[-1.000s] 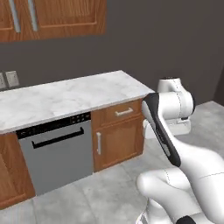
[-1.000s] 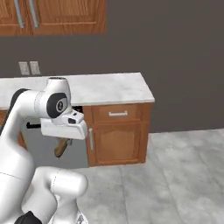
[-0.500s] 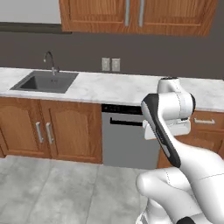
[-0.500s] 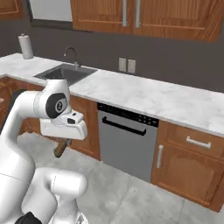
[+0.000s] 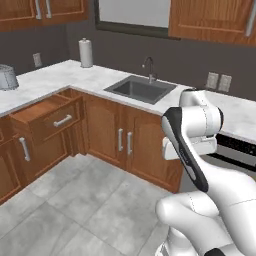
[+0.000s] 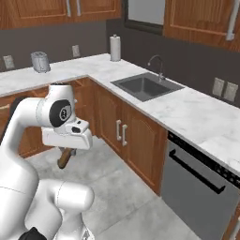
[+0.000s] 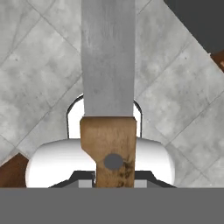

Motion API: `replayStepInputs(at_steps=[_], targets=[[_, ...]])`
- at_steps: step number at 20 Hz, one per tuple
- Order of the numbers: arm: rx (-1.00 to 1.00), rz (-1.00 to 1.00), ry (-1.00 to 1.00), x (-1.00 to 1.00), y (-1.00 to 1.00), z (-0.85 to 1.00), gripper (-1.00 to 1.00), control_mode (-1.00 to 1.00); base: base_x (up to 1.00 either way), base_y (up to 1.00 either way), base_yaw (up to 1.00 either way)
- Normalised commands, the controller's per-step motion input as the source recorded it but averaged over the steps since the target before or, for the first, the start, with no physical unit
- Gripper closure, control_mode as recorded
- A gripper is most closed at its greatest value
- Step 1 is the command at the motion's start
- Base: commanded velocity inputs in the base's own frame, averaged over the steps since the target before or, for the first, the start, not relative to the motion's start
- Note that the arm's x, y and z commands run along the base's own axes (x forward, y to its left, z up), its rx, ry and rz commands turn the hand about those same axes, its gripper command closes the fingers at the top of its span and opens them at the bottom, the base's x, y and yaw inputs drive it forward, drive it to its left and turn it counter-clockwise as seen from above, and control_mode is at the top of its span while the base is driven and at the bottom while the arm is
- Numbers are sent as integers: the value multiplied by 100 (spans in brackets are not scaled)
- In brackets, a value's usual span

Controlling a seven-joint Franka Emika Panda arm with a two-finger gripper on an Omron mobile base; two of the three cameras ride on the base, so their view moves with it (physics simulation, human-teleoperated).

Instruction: Pick up the metallic utensils from the counter and place them in the open drawer. Make sure not to pick up any wooden utensils.

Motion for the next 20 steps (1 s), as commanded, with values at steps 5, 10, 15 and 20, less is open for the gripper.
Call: replayStepInputs(at_steps=[5, 10, 15, 20], targets=[[0, 0, 0, 0, 0, 0, 100, 100, 75, 30, 52], [0, 0, 0, 0, 0, 0, 100, 100, 32, 39, 8], [0, 0, 0, 0, 0, 0, 100, 100, 70, 84, -36], [0, 0, 0, 0, 0, 0, 100, 100, 88, 97, -53]])
